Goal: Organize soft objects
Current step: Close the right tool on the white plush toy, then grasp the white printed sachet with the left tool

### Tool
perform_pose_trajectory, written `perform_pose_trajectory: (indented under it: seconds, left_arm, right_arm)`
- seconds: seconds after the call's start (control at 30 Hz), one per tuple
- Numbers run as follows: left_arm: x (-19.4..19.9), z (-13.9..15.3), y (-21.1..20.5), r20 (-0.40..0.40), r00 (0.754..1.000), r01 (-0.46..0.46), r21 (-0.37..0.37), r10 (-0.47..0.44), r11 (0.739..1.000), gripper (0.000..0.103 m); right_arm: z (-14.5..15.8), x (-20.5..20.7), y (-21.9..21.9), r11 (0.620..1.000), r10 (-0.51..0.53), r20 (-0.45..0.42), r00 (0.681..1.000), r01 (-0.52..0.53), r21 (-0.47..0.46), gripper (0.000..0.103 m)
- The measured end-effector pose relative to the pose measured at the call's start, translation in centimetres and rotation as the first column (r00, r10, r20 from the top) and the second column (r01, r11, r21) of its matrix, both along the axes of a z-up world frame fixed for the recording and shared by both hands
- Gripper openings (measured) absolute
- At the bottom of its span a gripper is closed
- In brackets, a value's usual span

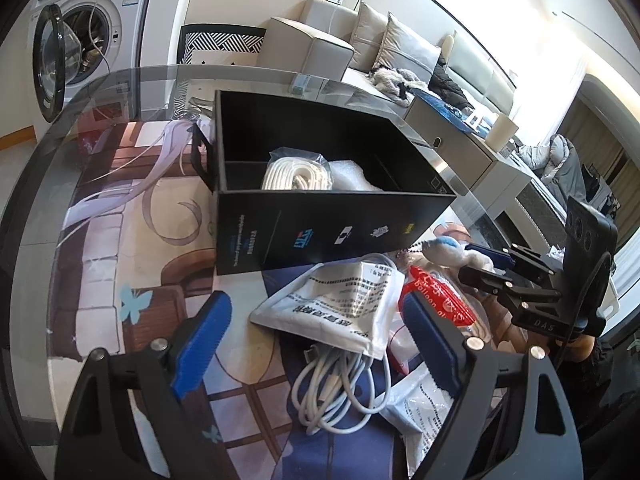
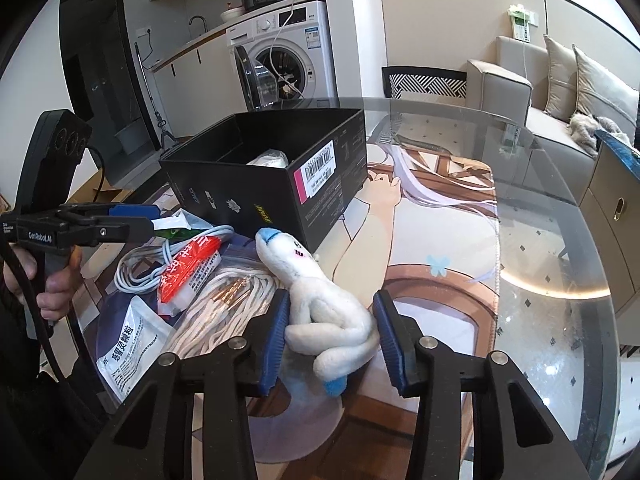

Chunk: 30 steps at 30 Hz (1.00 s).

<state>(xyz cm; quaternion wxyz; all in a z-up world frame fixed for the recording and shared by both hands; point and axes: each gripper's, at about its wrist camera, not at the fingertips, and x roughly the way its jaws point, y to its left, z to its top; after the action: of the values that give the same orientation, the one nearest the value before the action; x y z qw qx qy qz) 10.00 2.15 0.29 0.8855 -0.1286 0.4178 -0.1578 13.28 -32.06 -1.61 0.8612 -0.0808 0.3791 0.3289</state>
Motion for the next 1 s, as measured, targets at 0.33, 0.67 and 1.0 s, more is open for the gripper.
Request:
perform_pose_trajectory:
  seconds: [0.33,0.67,1.0]
  left_arm:
    - [1.4,-0.8,1.5,-0.041,0.999,-0.012,-0.072,0.009,0.997,0.088]
    - [1.3,-1.0,-1.1,-0.018,0.998,0.054,0.016,-0.054,0.998,0.083]
    - [0.8,-0.6,-2.5,0.042,0.996,0.071,0.138,-0.078,0.988,0.078]
  right_arm:
    - [0.7,-0.8,-0.6,1.0,-0.004,0.021,1.0,0.004,0.012,0.042]
    - [0.8,-1.0,-0.9,1.0,-0.009,0.026,1.0,0.009,0.012,0.042]
    - [0.7,-0.9,-0.8,1.0,-0.007,0.026,1.0,0.006,0.015,0.042]
